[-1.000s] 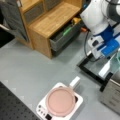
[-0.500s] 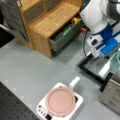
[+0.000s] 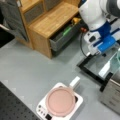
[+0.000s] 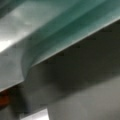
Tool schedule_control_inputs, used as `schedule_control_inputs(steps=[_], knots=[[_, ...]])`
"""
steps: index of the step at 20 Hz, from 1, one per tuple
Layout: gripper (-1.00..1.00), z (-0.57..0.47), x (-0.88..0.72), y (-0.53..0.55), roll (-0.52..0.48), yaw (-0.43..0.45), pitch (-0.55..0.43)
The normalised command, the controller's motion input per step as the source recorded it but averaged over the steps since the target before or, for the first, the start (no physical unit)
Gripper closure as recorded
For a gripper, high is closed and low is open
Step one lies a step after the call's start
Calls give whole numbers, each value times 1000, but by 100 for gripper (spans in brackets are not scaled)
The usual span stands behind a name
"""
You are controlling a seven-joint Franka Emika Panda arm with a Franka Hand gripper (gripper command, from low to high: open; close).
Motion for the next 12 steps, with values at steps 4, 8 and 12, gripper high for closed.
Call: schedule_control_inputs(steps=[4, 8, 12], knots=[[-100, 201, 66, -64, -182, -19, 110], [-100, 259, 61, -48, -169, -9, 145], [-100, 258, 110, -16, -141, 27, 141]])
